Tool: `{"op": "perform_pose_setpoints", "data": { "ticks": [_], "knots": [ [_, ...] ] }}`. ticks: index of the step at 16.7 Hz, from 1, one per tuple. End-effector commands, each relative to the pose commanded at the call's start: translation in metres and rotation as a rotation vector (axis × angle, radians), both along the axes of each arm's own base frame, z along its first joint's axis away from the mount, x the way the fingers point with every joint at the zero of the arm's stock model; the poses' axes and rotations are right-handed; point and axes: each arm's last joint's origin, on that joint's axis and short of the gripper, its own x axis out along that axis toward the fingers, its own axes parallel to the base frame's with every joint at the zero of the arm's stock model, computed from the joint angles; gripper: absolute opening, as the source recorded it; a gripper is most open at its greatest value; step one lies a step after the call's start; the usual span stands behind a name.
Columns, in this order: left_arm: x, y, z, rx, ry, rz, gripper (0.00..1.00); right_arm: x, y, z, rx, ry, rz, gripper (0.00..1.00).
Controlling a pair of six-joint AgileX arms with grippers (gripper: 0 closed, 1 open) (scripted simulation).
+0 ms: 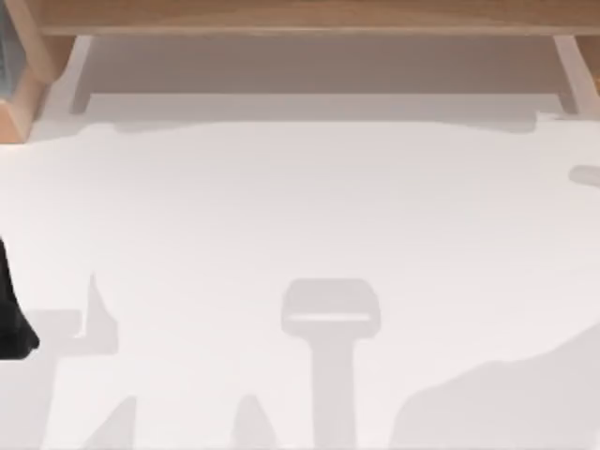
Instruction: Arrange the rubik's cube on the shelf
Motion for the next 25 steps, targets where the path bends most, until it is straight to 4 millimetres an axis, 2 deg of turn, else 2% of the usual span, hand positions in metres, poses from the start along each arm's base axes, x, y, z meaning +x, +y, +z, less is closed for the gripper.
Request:
{"op": "perform_pose_setpoints", "data": {
  "ticks": [6, 13, 20, 25],
  "knots": [
    [0.0, 0.0, 0.0, 0.0, 0.0, 0.0, 1.0, -0.005, -0.002, -0.001, 0.004, 0.003, -0.004, 0.0],
    [0.0, 0.0, 0.0, 0.0, 0.0, 0.0, 1.0, -0.059, 0.0, -0.002, 0.005, 0.009, -0.003, 0.0],
    [0.0, 0.0, 0.0, 0.0, 0.0, 0.0, 1.0, -0.067, -0.001, -0.002, 0.006, 0.006, -0.004, 0.0],
    [0.0, 0.0, 0.0, 0.0, 0.0, 0.0, 1.0, -0.11, 0.0, -0.004, 0.007, 0.013, -0.002, 0.0]
  ]
}}
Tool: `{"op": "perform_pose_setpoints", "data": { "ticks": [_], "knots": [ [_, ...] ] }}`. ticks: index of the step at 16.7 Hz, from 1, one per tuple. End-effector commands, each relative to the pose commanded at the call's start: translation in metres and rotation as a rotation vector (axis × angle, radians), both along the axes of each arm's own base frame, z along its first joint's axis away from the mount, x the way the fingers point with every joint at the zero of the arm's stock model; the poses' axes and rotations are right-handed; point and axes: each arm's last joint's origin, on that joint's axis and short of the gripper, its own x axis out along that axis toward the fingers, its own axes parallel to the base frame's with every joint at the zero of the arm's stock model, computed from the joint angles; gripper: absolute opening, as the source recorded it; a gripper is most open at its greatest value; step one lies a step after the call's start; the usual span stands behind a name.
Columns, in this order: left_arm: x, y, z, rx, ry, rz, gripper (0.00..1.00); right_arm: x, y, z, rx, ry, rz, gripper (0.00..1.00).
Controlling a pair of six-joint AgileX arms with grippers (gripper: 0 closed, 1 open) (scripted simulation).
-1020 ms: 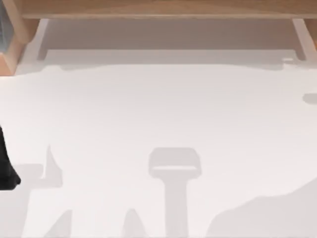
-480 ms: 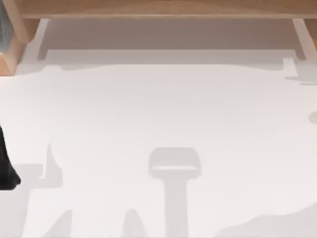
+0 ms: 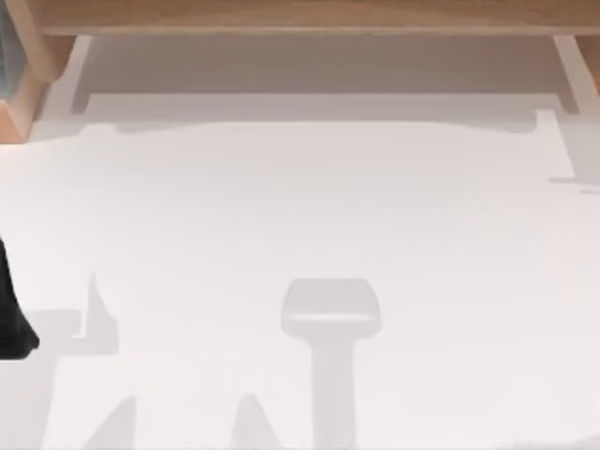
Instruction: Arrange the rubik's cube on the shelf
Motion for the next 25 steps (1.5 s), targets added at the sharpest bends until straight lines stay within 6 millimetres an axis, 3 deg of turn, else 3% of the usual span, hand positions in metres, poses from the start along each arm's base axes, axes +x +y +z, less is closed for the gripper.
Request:
{"op": "perform_pose_setpoints", "data": {
  "ticks": [3, 8, 15, 19, 25],
  "knots": [
    [0.0, 0.0, 0.0, 0.0, 0.0, 0.0, 1.0, -0.016, 0.0, 0.001, -0.001, -0.006, -0.002, 0.0],
    [0.0, 0.0, 0.0, 0.0, 0.0, 0.0, 1.0, -0.02, -0.002, 0.004, -0.012, -0.018, -0.004, 0.0],
    [0.0, 0.0, 0.0, 0.0, 0.0, 0.0, 1.0, -0.076, 0.001, 0.0, 0.001, -0.004, 0.0, 0.0],
    [0.0, 0.0, 0.0, 0.0, 0.0, 0.0, 1.0, -0.078, 0.001, 0.001, -0.001, -0.006, -0.002, 0.0],
    [0.0, 0.0, 0.0, 0.0, 0.0, 0.0, 1.0, -0.078, 0.001, 0.001, -0.001, -0.006, -0.002, 0.45]
  ]
}}
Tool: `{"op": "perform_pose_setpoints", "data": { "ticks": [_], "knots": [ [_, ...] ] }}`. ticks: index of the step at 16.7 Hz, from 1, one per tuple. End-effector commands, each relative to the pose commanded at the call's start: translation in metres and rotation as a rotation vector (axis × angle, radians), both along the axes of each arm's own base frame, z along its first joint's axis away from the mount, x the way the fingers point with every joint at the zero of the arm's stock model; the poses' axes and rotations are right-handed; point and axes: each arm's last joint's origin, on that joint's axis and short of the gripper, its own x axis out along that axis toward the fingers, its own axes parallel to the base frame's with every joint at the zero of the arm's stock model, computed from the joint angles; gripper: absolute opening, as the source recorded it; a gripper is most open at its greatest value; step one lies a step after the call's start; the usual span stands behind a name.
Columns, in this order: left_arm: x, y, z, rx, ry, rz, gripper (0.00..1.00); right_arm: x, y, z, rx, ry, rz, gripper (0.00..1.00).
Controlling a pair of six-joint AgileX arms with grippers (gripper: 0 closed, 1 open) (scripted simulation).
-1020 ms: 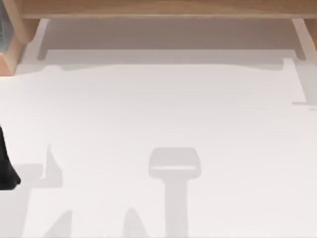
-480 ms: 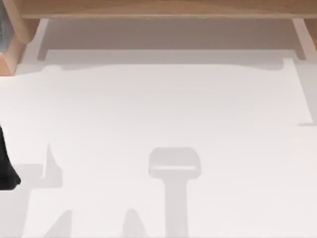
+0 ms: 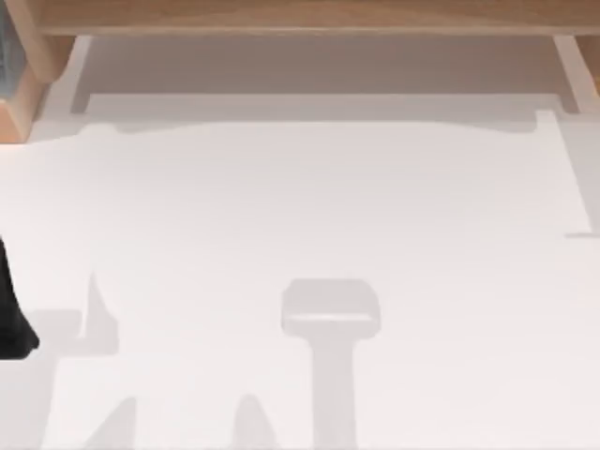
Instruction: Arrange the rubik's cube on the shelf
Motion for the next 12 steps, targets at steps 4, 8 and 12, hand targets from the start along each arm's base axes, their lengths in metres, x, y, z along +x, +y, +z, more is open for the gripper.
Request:
{"op": "perform_pose_setpoints", "data": {
  "ticks": [4, 8, 12],
  "knots": [
    [0.0, 0.0, 0.0, 0.0, 0.0, 0.0, 1.0, 0.0, 0.0, 0.0, 0.0, 0.0, 0.0, 0.75],
    [0.0, 0.0, 0.0, 0.0, 0.0, 0.0, 1.0, 0.0, 0.0, 0.0, 0.0, 0.0, 0.0, 1.0],
    [0.0, 0.0, 0.0, 0.0, 0.0, 0.0, 1.0, 0.0, 0.0, 0.0, 0.0, 0.0, 0.0, 1.0]
  ]
}}
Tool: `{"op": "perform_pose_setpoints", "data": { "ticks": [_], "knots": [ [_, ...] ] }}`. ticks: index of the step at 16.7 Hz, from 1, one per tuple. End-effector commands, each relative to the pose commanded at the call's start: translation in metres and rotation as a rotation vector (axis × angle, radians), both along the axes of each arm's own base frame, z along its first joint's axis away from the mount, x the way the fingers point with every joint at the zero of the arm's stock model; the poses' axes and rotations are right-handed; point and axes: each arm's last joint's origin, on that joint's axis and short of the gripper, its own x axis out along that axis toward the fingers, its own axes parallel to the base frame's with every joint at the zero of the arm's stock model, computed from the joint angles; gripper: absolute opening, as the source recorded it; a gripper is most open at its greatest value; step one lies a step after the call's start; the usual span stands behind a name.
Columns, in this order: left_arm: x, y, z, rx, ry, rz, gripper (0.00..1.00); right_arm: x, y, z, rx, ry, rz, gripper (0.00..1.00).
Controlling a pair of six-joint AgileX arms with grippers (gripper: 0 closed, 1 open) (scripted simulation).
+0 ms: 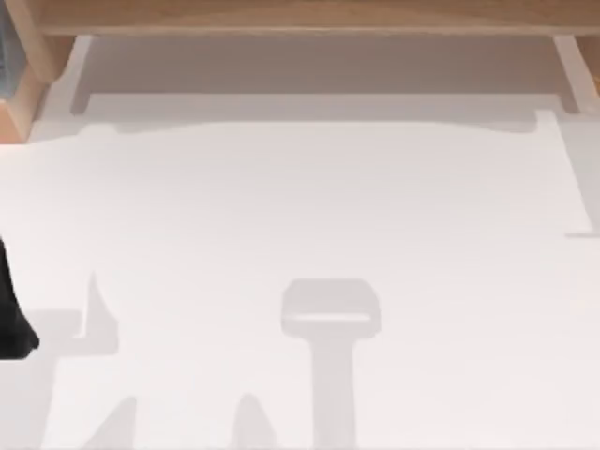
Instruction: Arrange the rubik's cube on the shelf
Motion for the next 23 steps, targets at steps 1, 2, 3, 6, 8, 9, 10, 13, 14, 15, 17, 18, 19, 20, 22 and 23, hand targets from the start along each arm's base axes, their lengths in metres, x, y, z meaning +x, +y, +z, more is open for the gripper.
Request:
{"op": "perform_pose_setpoints", "data": {
  "ticks": [1, 2, 3, 6, 8, 9, 10, 13, 14, 15, 17, 18, 19, 20, 22, 23],
  "knots": [
    [0.0, 0.0, 0.0, 0.0, 0.0, 0.0, 1.0, 0.0, 0.0, 0.0, 0.0, 0.0, 0.0, 1.0],
    [0.0, 0.0, 0.0, 0.0, 0.0, 0.0, 1.0, 0.0, 0.0, 0.0, 0.0, 0.0, 0.0, 1.0],
    [0.0, 0.0, 0.0, 0.0, 0.0, 0.0, 1.0, 0.0, 0.0, 0.0, 0.0, 0.0, 0.0, 1.0],
    [0.0, 0.0, 0.0, 0.0, 0.0, 0.0, 1.0, -0.004, 0.0, 0.0, -0.002, -0.002, 0.0, 1.0],
    [0.0, 0.0, 0.0, 0.0, 0.0, 0.0, 1.0, -0.013, 0.0, 0.0, -0.001, -0.001, 0.001, 1.0],
    [0.0, 0.0, 0.0, 0.0, 0.0, 0.0, 1.0, -0.017, 0.0, 0.0, -0.001, -0.001, 0.002, 1.0],
    [0.0, 0.0, 0.0, 0.0, 0.0, 0.0, 1.0, -0.019, 0.001, 0.0, 0.0, 0.0, 0.002, 1.0],
    [0.0, 0.0, 0.0, 0.0, 0.0, 0.0, 1.0, -0.018, 0.001, -0.001, 0.002, 0.002, 0.005, 1.0],
    [0.0, 0.0, 0.0, 0.0, 0.0, 0.0, 1.0, -0.018, 0.001, -0.001, 0.002, 0.002, 0.005, 1.0],
    [0.0, 0.0, 0.0, 0.0, 0.0, 0.0, 1.0, -0.018, -0.003, 0.001, 0.004, -0.002, -0.009, 1.0],
    [0.0, 0.0, 0.0, 0.0, 0.0, 0.0, 1.0, -0.018, -0.02, 0.011, 0.014, -0.02, -0.074, 1.0],
    [0.0, 0.0, 0.0, 0.0, 0.0, 0.0, 1.0, -0.018, -0.033, 0.019, 0.023, -0.034, -0.119, 1.0],
    [0.0, 0.0, 0.0, 0.0, 0.0, 0.0, 1.0, -0.017, -0.048, 0.029, 0.036, -0.051, -0.168, 1.0],
    [0.0, 0.0, 0.0, 0.0, 0.0, 0.0, 1.0, -0.015, -0.065, 0.041, 0.054, -0.069, -0.216, 1.0],
    [0.0, 0.0, 0.0, 0.0, 0.0, 0.0, 1.0, -0.008, -0.097, 0.071, 0.107, -0.103, -0.297, 1.0],
    [0.0, 0.0, 0.0, 0.0, 0.0, 0.0, 1.0, -0.002, -0.111, 0.088, 0.144, -0.116, -0.328, 1.0]
  ]
}}
